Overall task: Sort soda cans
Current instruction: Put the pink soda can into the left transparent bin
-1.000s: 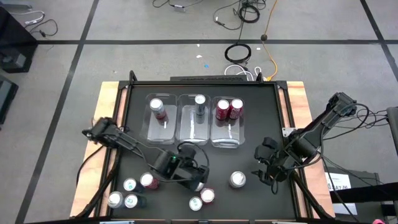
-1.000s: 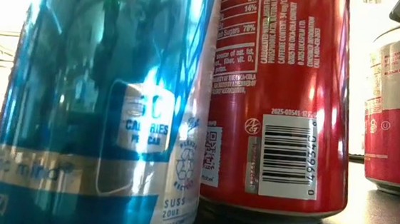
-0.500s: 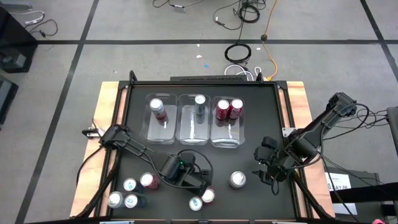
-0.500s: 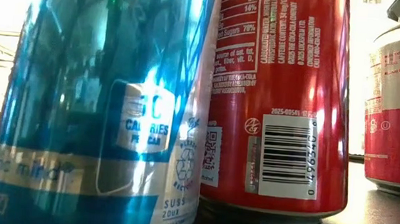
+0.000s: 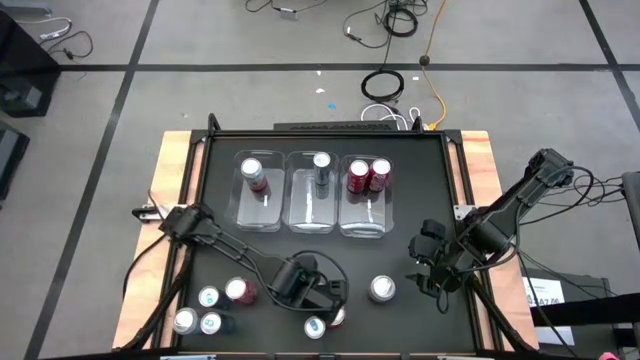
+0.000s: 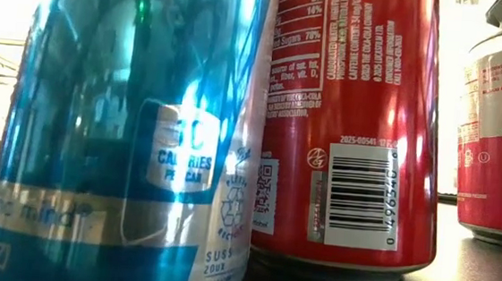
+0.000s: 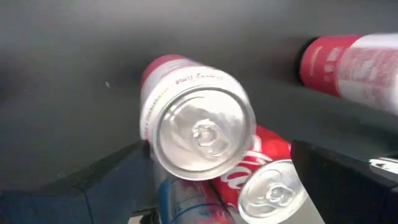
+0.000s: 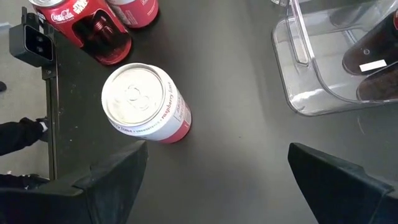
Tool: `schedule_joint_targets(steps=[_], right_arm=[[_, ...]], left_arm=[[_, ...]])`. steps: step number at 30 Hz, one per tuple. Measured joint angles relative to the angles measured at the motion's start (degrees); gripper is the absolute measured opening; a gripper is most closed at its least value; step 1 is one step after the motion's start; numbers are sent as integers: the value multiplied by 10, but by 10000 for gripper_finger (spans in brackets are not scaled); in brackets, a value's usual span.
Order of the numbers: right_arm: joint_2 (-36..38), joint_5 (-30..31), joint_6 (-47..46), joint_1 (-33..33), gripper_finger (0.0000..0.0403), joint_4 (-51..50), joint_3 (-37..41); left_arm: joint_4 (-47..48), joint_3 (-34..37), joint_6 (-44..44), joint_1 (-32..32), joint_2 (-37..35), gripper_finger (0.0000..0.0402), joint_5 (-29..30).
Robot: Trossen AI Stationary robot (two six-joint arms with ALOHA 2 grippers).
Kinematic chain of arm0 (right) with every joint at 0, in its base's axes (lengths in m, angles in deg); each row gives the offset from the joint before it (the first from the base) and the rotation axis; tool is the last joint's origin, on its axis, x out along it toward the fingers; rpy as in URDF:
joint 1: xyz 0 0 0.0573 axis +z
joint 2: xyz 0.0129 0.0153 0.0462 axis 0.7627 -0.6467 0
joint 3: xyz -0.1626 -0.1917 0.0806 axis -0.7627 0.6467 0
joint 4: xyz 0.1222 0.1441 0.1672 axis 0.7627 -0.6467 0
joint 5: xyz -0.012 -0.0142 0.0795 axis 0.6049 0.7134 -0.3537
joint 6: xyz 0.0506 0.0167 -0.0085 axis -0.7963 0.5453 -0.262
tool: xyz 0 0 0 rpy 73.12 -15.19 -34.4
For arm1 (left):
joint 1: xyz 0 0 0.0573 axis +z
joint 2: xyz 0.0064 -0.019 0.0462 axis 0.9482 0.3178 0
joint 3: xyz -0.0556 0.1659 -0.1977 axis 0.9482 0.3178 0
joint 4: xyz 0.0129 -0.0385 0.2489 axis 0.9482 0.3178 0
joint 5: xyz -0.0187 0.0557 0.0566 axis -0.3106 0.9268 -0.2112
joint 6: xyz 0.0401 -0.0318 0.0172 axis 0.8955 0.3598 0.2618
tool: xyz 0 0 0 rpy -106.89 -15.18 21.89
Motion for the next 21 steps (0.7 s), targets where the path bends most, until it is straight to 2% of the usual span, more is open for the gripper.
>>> schedule_joint_targets(steps=[8, 16, 21], right_arm=[[0, 0, 0, 6, 382, 0, 0], [0, 0, -4, 25, 382, 0, 0], [0, 0, -9, 35, 382, 0, 0]], left_arm=[[-8, 1, -11, 3, 30, 400, -33], [-14, 1, 5, 7, 39, 400, -33], [-14, 1, 23, 8, 39, 400, -11]])
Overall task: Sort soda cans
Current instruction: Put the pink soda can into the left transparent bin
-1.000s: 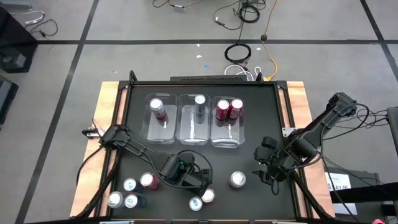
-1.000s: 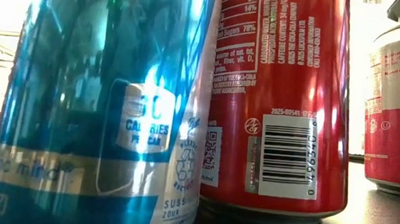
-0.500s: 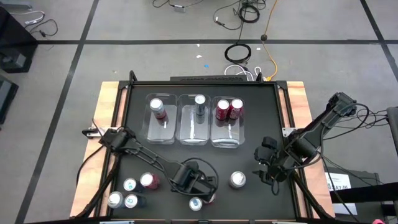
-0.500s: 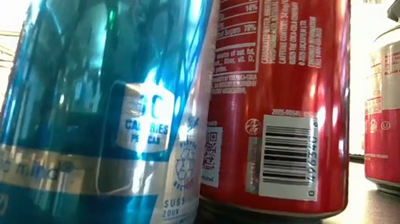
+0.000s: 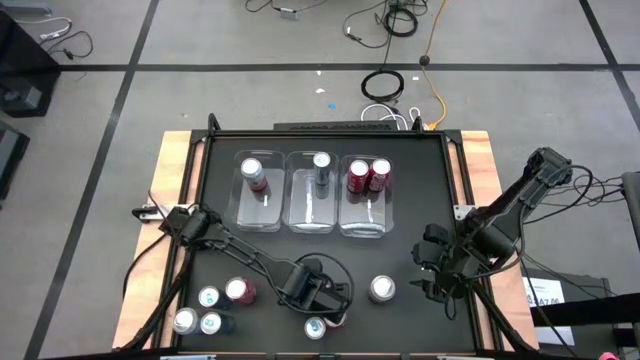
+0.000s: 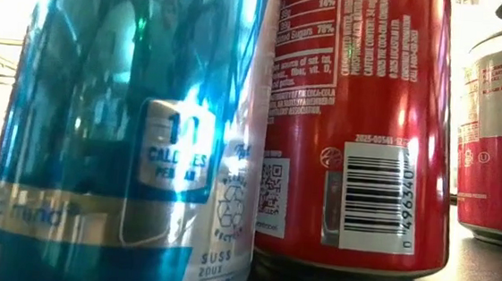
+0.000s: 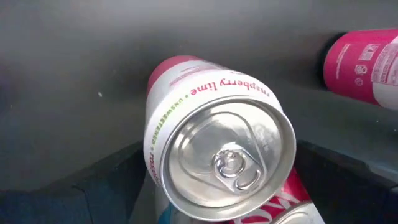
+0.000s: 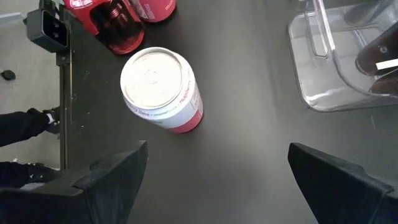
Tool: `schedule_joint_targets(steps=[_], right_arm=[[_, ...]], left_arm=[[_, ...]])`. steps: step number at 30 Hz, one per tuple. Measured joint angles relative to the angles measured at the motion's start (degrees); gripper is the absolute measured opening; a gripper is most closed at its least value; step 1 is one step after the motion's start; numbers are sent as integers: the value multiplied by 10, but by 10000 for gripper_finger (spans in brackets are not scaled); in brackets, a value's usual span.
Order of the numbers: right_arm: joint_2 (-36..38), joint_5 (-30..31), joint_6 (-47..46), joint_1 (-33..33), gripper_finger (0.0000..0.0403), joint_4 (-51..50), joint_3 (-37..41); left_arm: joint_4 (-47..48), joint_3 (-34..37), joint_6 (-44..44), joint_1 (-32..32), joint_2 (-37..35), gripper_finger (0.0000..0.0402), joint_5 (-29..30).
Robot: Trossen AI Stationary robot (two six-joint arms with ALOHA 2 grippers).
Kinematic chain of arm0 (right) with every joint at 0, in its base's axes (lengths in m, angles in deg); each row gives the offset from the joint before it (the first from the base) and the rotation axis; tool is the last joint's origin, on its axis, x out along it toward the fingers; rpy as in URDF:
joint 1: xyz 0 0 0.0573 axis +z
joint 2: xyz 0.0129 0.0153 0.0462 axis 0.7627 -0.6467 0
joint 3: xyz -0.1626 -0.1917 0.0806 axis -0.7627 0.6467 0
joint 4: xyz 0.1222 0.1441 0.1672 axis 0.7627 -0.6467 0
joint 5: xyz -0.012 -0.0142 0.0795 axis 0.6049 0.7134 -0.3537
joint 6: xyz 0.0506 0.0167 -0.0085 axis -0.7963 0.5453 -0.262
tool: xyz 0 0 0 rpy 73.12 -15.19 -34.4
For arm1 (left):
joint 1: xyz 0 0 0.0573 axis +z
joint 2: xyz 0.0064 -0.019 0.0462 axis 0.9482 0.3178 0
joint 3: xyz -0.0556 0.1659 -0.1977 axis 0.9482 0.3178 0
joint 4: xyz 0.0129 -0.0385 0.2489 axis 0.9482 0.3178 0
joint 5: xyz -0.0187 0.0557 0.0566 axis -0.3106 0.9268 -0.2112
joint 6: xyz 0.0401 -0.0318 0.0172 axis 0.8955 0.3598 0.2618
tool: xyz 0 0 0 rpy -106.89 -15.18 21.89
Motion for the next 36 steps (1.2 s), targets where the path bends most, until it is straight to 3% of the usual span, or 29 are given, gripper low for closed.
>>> schedule_joint_targets(steps=[11, 32, 36], right_arm=[[0, 0, 0, 6, 382, 0, 0], [0, 0, 0, 6, 382, 0, 0], [0, 0, -1, 6, 382, 0, 0]], left_arm=[[1, 5, 24, 6, 1, 400, 30], [-3, 20, 40, 8, 2, 400, 31], [-3, 20, 40, 8, 2, 385, 31]])
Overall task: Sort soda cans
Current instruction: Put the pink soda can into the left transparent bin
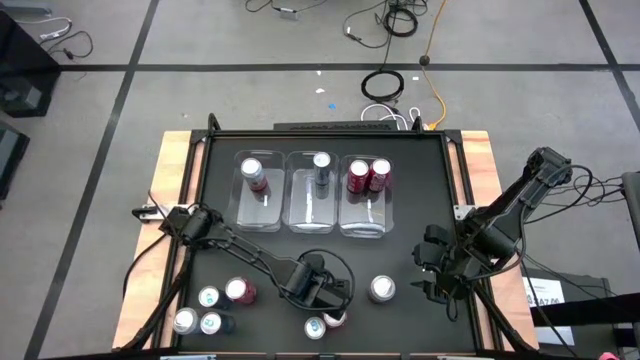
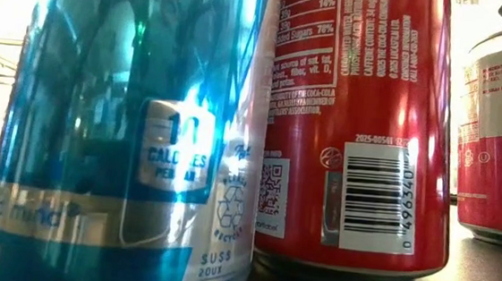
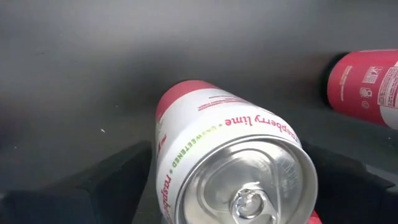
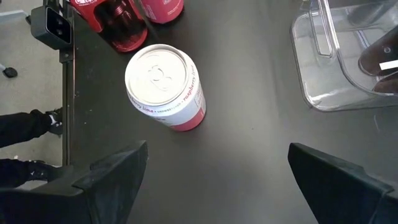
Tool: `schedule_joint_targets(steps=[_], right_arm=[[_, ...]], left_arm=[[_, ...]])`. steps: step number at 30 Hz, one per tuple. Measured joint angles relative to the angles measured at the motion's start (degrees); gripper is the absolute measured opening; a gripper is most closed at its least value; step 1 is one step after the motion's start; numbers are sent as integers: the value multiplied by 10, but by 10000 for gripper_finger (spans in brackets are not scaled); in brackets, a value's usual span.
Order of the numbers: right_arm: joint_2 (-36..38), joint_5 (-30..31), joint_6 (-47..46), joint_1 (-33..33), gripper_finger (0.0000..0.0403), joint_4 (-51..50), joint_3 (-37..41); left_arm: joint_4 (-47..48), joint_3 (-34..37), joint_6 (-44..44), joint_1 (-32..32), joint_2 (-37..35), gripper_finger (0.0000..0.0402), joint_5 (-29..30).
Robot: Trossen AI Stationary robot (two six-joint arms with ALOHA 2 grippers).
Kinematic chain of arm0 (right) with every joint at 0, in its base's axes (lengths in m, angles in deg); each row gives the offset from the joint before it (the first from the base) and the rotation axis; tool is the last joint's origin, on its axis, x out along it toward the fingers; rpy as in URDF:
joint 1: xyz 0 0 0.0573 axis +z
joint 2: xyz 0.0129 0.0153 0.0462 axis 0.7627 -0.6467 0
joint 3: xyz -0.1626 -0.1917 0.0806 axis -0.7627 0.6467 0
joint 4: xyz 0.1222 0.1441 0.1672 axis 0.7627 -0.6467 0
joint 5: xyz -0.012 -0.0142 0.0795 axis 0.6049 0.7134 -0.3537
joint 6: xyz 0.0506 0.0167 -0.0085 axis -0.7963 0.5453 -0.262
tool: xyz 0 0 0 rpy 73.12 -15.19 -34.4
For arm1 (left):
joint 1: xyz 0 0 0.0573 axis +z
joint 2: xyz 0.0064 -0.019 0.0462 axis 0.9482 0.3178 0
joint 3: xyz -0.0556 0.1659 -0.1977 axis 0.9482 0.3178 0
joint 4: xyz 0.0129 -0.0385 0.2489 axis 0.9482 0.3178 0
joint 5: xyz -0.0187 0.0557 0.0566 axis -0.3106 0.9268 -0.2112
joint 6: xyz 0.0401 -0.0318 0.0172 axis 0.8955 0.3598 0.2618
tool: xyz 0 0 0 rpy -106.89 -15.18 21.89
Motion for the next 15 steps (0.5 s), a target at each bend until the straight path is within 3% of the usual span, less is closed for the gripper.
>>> schedule_joint_targets(steps=[7, 15], right_arm=[[0, 0, -4, 0, 382, 0, 0], [0, 0, -3, 0, 382, 0, 0]], left_arm=[[1, 0, 2, 0, 0, 339, 0], [0, 0, 29, 0, 0, 332, -1]])
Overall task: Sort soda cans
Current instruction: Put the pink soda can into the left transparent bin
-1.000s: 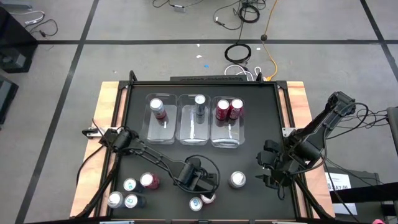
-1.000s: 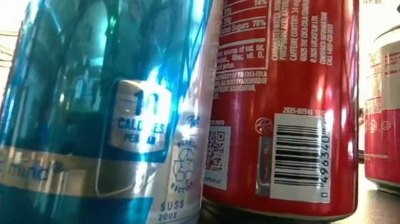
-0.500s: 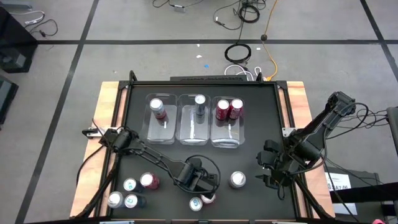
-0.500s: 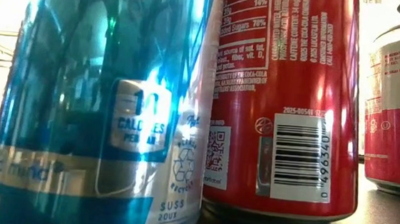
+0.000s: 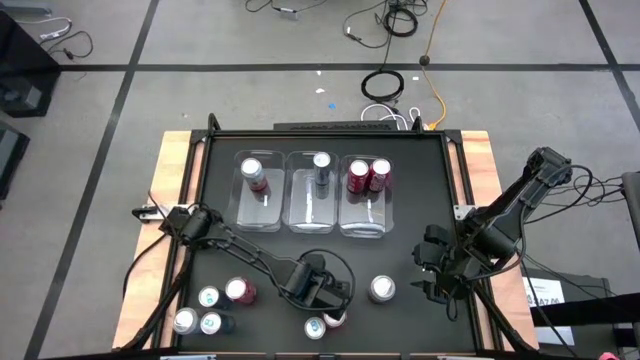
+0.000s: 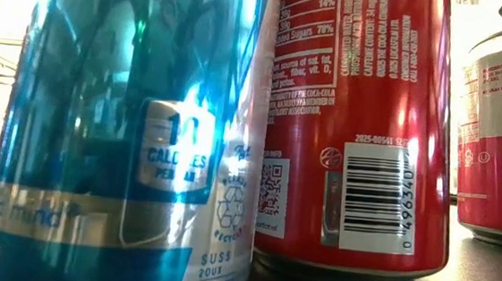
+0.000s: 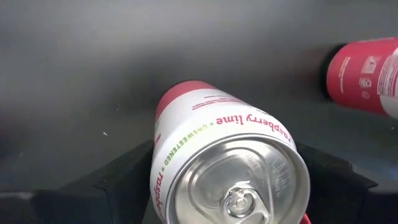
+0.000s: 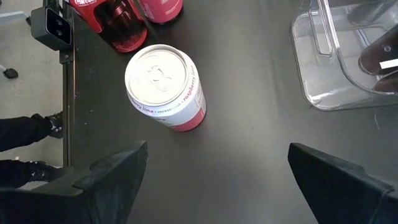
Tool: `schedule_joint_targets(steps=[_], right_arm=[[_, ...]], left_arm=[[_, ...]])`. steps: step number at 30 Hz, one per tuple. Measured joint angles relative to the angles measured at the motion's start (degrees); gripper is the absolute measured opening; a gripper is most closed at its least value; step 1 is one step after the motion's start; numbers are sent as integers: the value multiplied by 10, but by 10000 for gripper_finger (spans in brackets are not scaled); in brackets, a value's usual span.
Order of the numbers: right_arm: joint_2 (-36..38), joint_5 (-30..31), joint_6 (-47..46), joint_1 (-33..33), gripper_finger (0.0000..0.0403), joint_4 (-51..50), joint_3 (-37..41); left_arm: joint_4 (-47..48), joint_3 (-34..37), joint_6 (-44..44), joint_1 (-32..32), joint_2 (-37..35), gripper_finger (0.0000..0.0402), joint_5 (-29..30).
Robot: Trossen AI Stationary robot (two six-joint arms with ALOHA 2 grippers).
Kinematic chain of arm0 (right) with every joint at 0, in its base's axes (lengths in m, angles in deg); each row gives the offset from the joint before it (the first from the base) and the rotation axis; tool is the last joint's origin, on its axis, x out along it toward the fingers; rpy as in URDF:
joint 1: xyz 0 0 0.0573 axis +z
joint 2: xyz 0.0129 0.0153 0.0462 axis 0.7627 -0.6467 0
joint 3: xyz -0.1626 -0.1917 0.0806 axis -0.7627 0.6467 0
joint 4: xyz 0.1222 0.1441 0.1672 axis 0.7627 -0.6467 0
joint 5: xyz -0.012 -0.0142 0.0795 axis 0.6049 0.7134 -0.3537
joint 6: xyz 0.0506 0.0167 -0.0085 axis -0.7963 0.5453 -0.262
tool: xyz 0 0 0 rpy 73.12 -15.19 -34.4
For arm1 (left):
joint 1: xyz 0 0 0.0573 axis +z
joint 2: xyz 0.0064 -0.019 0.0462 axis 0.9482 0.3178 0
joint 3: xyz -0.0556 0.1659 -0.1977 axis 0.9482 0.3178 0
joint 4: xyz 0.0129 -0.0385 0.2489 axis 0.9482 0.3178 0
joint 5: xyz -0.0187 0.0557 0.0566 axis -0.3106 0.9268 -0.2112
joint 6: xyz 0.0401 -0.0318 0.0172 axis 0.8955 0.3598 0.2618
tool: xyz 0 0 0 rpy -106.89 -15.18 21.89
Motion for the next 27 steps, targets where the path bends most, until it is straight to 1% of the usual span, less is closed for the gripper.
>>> schedule_joint_targets(steps=[10, 17, 22, 27], right_arm=[[0, 0, -1, 0, 382, 0, 0], [0, 0, -9, 0, 382, 0, 0], [0, 1, -22, 0, 382, 0, 0], [0, 2, -31, 0, 382, 0, 0]], left_arm=[[5, -8, 50, 10, 0, 331, -3], [41, -35, 113, 33, 0, 330, -9], [77, -83, 184, 53, 0, 330, -10], [126, -163, 271, 78, 0, 330, -10]])
